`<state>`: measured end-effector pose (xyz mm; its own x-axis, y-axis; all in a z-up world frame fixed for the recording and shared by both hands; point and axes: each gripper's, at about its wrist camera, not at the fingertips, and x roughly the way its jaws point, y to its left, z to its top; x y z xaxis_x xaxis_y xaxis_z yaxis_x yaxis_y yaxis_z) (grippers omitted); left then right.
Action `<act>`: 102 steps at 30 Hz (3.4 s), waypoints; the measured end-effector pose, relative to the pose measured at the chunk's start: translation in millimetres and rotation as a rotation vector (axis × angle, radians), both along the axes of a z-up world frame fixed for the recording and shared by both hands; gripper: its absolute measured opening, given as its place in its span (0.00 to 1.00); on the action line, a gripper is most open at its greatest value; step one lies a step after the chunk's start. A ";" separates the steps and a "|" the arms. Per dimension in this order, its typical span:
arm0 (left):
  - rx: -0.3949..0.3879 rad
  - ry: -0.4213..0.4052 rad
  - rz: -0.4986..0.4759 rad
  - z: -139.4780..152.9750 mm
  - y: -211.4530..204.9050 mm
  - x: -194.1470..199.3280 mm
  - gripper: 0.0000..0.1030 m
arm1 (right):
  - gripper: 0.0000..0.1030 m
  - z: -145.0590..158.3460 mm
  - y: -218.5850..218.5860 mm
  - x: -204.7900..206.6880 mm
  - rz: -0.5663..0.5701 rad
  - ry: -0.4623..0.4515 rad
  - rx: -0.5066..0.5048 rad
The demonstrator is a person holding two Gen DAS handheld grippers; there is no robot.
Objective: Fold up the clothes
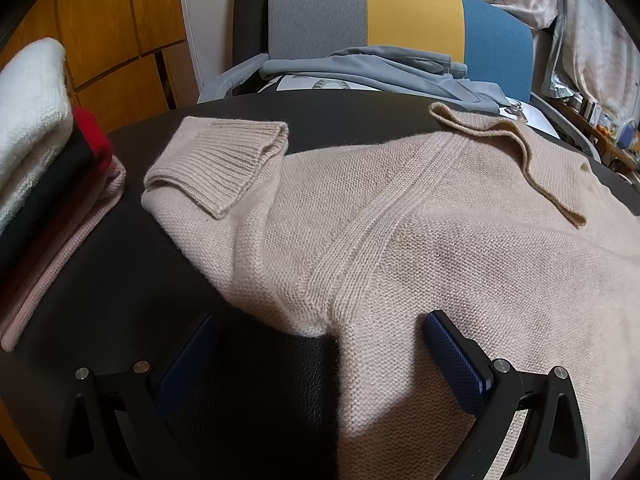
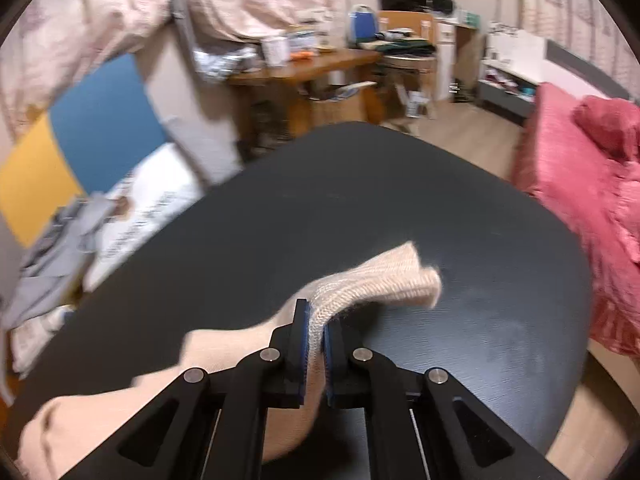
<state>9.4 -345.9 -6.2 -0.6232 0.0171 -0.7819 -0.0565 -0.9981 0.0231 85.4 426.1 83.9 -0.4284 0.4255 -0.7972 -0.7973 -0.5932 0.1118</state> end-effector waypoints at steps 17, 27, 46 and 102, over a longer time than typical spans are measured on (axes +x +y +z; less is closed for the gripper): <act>-0.008 0.005 0.003 0.4 2.1 1.7 1.00 | 0.28 -3.8 -199.1 -46.8 0.596 0.124 -0.156; 0.027 -0.013 0.014 0.9 -5.3 0.5 1.00 | 0.29 -66.8 -389.9 -185.5 0.855 0.085 -0.680; 0.031 -0.110 -0.226 49.9 132.5 -177.2 0.87 | 0.06 -8.7 -372.9 -276.2 0.759 0.357 -0.785; -0.076 0.061 -0.043 75.9 -30.0 -206.5 0.84 | 0.39 -58.4 -450.1 -158.5 1.012 0.017 0.164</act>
<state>-197.0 -375.9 69.8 -0.6694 -0.0130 -0.7428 -0.0949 -0.9902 0.1029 -73.1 -24.0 25.5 -0.6580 -0.0379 -0.7521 0.0860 -0.9960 -0.0251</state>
